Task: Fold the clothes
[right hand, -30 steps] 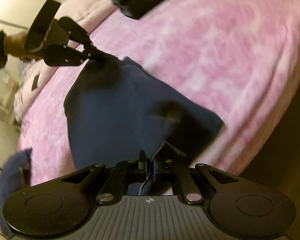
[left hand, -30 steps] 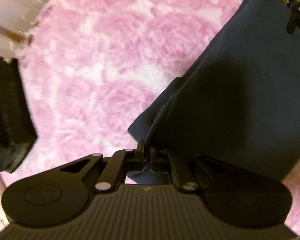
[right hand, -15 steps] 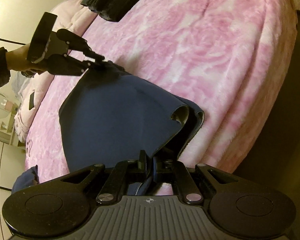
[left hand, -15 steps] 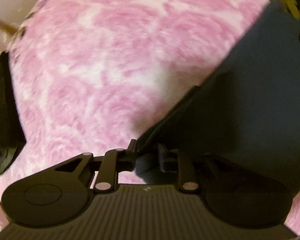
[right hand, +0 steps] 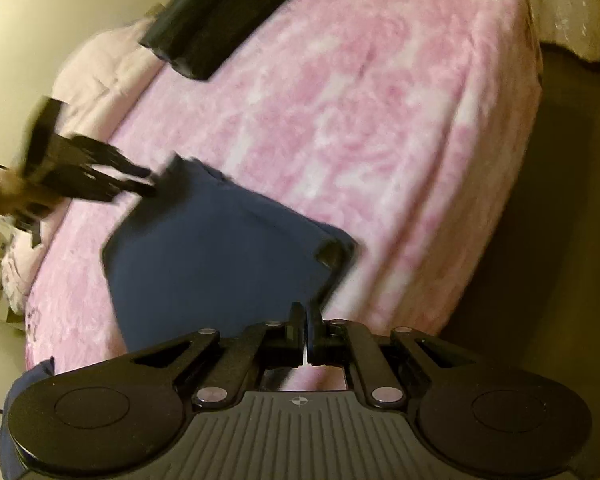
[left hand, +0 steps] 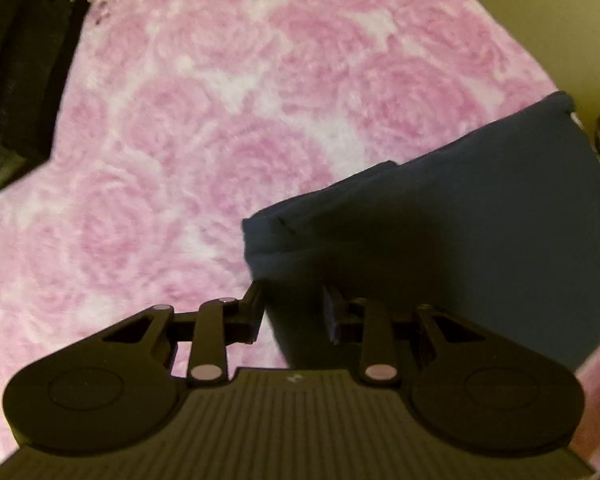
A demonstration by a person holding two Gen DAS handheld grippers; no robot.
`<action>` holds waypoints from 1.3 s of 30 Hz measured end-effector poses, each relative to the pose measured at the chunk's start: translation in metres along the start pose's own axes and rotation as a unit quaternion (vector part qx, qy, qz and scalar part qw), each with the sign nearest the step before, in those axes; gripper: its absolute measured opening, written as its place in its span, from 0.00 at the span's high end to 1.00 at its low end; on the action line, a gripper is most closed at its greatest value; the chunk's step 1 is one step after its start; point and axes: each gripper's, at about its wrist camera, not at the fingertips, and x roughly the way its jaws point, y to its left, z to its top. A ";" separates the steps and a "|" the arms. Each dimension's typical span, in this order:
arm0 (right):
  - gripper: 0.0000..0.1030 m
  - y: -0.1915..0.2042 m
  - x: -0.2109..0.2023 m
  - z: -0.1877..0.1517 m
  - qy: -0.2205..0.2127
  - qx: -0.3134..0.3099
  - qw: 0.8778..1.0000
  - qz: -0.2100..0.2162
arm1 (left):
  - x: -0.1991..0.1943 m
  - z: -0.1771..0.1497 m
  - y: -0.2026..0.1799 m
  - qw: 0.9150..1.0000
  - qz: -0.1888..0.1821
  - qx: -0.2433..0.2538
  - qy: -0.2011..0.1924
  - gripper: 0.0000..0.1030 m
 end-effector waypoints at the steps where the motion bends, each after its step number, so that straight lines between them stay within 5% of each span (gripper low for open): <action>1: 0.96 0.003 -0.001 0.000 -0.007 -0.003 1.000 0.003 | 0.007 0.000 0.003 1.000 0.001 -0.010 -0.006 0.73; 10: 0.96 0.010 0.065 0.018 -0.011 -0.082 0.997 -0.004 | 0.031 0.010 0.017 0.999 0.007 -0.043 -0.028 0.62; 15: 0.96 -0.010 0.064 0.031 -0.012 -0.076 0.997 -0.028 | -0.003 -0.001 0.022 0.996 0.038 -0.065 -0.050 0.69; 20: 0.96 0.021 0.040 0.023 -0.005 -0.135 0.991 -0.005 | -0.037 -0.024 0.003 0.997 0.025 -0.052 -0.053 0.69; 24: 0.96 0.057 0.057 0.005 0.015 -0.169 0.985 0.023 | -0.013 -0.037 -0.016 0.999 0.005 -0.036 -0.026 0.69; 29: 0.97 0.047 0.097 0.008 0.017 -0.192 0.981 0.033 | 0.012 -0.028 -0.007 0.996 0.025 -0.048 -0.068 0.52; 34: 0.97 0.014 0.091 0.033 -0.004 -0.153 0.988 -0.003 | 0.011 -0.018 -0.002 0.993 0.053 -0.063 -0.087 0.67; 39: 0.96 0.040 0.056 0.016 -0.003 -0.174 0.985 -0.019 | -0.031 -0.037 -0.018 0.992 0.055 -0.063 -0.095 0.70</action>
